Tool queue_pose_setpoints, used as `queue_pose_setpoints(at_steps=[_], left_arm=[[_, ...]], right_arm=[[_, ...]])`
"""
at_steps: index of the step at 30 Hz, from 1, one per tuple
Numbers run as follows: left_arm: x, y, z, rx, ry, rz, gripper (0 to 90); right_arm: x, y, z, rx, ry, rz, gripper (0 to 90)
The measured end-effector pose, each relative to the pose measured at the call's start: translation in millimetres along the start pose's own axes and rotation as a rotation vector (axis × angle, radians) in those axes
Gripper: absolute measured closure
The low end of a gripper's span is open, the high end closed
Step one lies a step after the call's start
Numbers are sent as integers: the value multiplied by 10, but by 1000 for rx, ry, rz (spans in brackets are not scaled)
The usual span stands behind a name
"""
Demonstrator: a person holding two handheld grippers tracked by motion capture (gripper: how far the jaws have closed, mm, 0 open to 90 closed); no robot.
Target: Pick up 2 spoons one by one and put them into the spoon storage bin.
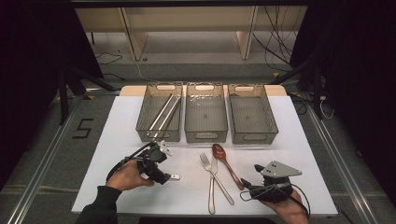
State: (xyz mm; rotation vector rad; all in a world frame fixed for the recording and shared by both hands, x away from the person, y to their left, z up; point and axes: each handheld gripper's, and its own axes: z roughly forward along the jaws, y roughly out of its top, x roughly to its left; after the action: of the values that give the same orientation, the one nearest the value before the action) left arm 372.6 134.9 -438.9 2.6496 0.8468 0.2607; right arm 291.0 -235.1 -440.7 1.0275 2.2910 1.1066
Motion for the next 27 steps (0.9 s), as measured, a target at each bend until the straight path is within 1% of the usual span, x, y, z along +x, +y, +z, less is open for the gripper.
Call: queue_pose_setpoints(at_steps=[2,5,8,11,12,14,18,19,22,23,24,27], left_arm=[[-11,-1,16,5,-4,9,273],[-24,-3,59,32,-25,37,302],[-28,-6,122,67,-31,45,333],[-28,-11,175,80,-45,46,382],[-23,-11,187,93,-46,55,394],[-24,-18,216,102,-51,46,431],[-4,-27,243,112,-60,42,507],[1,-28,246,109,-65,33,515],[13,-19,242,117,-69,28,552],[11,-17,249,113,-72,16,563],[10,-15,248,116,-77,13,575],[4,-3,244,122,-84,18,633]], right_arm=[[9,3,3,1,0,1,324],[21,5,12,3,2,-3,324],[21,3,13,3,2,-3,324],[14,-1,9,2,0,-3,324],[12,-2,8,3,1,-4,324],[12,-2,8,3,0,-3,324],[12,-4,11,4,0,-5,324],[12,-4,11,5,0,-6,324],[15,-3,11,4,0,-7,325],[14,-3,12,4,0,-8,324],[13,-4,13,4,-1,-8,324],[14,-4,14,5,-1,-7,324]])
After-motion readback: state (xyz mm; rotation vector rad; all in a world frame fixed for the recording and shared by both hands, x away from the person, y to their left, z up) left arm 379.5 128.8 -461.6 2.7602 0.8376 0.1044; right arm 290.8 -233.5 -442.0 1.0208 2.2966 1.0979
